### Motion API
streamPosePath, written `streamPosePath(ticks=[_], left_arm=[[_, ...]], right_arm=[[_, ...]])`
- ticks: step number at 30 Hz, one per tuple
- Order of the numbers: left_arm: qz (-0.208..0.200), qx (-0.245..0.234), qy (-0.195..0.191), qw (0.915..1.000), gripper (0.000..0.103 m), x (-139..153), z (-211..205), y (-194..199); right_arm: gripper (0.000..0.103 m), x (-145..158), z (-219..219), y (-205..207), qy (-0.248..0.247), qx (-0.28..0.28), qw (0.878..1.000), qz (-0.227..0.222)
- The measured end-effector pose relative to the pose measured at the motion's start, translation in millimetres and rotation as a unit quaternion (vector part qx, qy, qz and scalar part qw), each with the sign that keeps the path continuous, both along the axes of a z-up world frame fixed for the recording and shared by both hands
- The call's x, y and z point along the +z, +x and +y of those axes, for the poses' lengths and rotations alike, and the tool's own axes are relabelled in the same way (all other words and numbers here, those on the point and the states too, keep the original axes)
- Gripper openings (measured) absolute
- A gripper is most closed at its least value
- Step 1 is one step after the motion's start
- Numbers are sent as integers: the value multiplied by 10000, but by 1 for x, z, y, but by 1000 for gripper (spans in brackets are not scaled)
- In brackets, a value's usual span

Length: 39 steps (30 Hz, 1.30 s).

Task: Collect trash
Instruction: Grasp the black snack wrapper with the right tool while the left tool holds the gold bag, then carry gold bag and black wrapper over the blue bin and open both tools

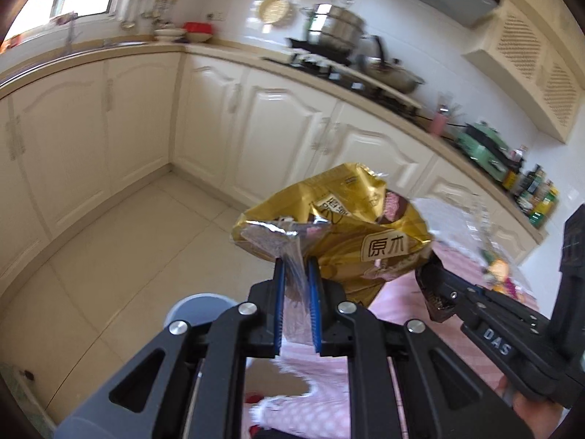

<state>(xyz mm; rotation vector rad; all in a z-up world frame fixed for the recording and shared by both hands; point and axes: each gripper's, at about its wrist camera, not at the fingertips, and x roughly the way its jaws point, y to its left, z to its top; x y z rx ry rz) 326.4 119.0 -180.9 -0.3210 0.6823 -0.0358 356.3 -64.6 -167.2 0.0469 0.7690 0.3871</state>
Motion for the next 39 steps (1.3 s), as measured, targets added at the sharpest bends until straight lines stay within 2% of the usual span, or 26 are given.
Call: streamPosePath(ticks=[2,5,10,19,24,26,27,28,30,34,39], left_arm=[[104,216,82,9997,11,-11,20,1],[386,511,90,9979,11,-36,55,6],[999,828,124,9915,11,-97,99,25],[2057,876,178,9745,11,-214,133,75],[2532,556,128,9657,13,-267,128,109],[2562,362,55,9659,23,-281,124,119],[2584,295,21,9656,33,-285,122,124],[2645,229,-16,9641,38,-293,119,128],[2780,71,-49,9605,42,-306,114,131],[3092,8,37,9510,43,-319,113,138],[3089,340,21,9505,48,-316,131,138]], right_arm=[[8,-14,26,7,79,170,9997,129],[8,-50,61,26,178,387,9977,524],[8,-117,103,54,106,519,9920,1149],[8,-233,127,104,93,289,9735,2267],[8,-268,129,119,65,147,9672,2536],[8,-277,127,122,58,112,9656,2597],[8,-281,127,124,55,104,9649,2625],[8,-285,130,127,47,86,9644,2643],[8,-294,130,129,26,58,9626,2710],[8,-307,132,131,44,2,9597,2809],[8,-316,136,131,128,-30,9577,2875]])
